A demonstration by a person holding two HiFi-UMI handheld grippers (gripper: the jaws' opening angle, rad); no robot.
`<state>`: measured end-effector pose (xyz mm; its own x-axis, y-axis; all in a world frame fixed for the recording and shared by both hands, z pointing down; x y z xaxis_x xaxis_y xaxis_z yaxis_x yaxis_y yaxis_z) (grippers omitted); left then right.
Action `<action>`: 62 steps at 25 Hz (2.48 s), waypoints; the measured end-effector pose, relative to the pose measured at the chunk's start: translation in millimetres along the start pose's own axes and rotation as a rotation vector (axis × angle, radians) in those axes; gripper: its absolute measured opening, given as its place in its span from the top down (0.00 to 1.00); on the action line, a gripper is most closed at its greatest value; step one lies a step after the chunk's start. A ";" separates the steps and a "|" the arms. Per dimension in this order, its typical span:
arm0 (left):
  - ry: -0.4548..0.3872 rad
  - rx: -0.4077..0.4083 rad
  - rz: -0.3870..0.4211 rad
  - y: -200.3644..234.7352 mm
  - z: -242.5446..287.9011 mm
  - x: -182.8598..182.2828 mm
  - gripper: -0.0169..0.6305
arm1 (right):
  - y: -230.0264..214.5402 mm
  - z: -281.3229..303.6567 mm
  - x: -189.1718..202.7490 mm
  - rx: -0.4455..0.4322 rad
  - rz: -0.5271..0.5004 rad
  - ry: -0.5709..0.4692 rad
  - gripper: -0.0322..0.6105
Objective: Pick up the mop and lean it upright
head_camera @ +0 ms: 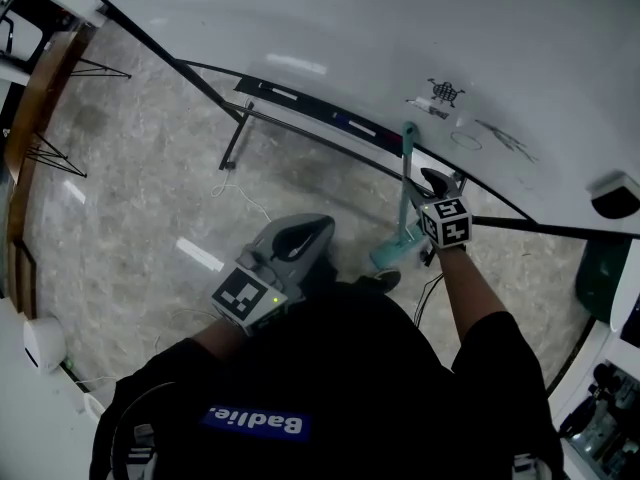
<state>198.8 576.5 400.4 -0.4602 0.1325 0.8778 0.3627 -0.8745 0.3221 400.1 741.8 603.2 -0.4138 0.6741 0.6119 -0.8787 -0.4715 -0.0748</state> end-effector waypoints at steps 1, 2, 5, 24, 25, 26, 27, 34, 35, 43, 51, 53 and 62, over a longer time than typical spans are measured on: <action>0.002 -0.004 -0.002 2.0 -1.6 0.9 0.94 | -1.4 4.5 0.5 0.002 -0.004 0.010 0.67; 0.003 -0.008 -0.005 3.9 -3.3 1.8 0.94 | -2.3 8.5 0.9 0.004 -0.008 0.019 0.67; 0.010 -0.019 -0.014 8.8 -8.2 4.6 0.94 | -3.4 18.7 1.4 0.011 -0.021 0.037 0.67; 0.035 -0.098 -0.097 26.4 -27.7 23.0 0.94 | -18.6 67.2 -0.7 0.056 -0.019 0.098 0.69; 0.036 -0.102 -0.101 26.8 -28.6 24.1 0.94 | -18.6 68.9 -0.6 0.056 -0.020 0.101 0.70; 0.036 -0.105 -0.105 27.1 -29.6 25.2 0.94 | -18.5 70.6 -0.4 0.057 -0.022 0.104 0.70; 0.036 -0.109 -0.108 27.5 -30.6 26.2 0.94 | -18.3 72.3 -0.2 0.057 -0.025 0.108 0.70; 0.045 -0.121 -0.124 30.0 -36.5 32.0 0.94 | -19.7 81.6 3.6 0.069 -0.026 0.125 0.76; 0.047 -0.123 -0.126 30.6 -37.0 32.9 0.94 | -20.1 81.8 3.6 0.075 -0.025 0.122 0.78; 0.046 -0.108 -0.131 31.6 -33.3 31.7 0.94 | -17.5 76.3 5.1 0.095 -0.014 0.103 0.78; 0.044 -0.067 -0.105 19.1 -20.2 26.5 0.94 | -16.6 47.4 21.1 0.106 0.036 0.073 0.79; 0.045 -0.053 -0.096 14.9 -15.5 24.6 0.94 | -15.2 38.3 27.0 0.106 0.046 0.061 0.79; 0.047 0.011 -0.045 -8.5 7.8 12.0 0.94 | -15.1 -1.9 52.2 0.123 0.082 0.038 0.79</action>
<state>196.5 589.2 411.0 -0.5133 0.1492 0.8451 0.3496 -0.8630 0.3647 391.3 785.2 634.8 -0.4937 0.6501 0.5776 -0.8067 -0.5904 -0.0250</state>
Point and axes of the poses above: the fingertips, and each gripper's own axes: z forward along the fingers, y to its left, x out of its underside, the point moved 5 cm from there along -z, backward along the fingers, and after that the axes turned 10 degrees about y, right-handed, at the moved point
